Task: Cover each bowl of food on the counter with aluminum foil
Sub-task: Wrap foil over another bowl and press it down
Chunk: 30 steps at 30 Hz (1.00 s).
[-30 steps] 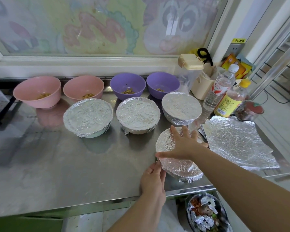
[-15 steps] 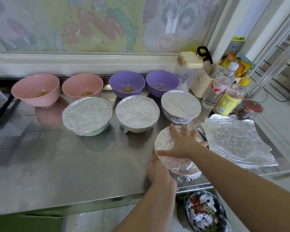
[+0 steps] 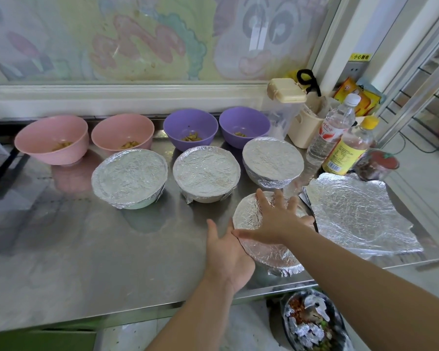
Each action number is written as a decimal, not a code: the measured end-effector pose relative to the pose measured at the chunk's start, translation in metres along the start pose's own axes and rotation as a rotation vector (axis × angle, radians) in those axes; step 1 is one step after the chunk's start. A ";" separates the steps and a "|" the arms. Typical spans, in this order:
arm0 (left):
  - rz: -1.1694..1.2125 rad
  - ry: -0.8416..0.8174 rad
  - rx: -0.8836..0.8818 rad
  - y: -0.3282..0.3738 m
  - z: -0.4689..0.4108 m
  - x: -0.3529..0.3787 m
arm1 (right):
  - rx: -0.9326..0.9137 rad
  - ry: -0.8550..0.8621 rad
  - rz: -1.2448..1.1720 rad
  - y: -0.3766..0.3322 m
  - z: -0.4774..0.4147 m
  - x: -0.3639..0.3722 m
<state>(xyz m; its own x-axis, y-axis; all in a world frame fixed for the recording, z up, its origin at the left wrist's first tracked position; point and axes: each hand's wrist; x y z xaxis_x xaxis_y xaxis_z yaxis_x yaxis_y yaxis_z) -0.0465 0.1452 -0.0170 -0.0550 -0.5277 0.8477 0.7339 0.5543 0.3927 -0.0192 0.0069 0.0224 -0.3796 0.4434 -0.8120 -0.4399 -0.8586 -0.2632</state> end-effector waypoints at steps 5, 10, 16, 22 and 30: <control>-0.079 -0.029 -0.143 0.017 -0.002 -0.003 | 0.022 0.015 0.011 -0.003 0.006 0.000; -0.281 0.140 -0.223 0.047 -0.015 0.001 | 0.034 0.020 0.018 -0.004 0.011 0.003; -0.410 0.059 -0.241 0.052 -0.015 0.010 | 0.056 0.033 0.028 -0.007 0.017 0.002; -0.384 -0.009 -0.304 0.058 -0.015 0.003 | 0.063 0.037 0.035 -0.008 0.016 0.004; -0.480 0.035 -0.359 0.061 -0.018 0.008 | 0.068 0.047 0.022 -0.010 0.016 0.004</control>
<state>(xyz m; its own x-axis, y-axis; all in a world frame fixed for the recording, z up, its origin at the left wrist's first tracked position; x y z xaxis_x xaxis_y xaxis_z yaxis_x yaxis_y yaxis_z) 0.0105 0.1635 0.0071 -0.4191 -0.6893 0.5910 0.8156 0.0003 0.5787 -0.0290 0.0211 0.0303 -0.3519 0.4112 -0.8409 -0.4871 -0.8476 -0.2106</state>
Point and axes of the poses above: each hand's wrist, its own z-axis away from the middle knuckle, its own x-axis out of the palm, y = z × x, and after that the axes turned 12 degrees about -z, right-handed
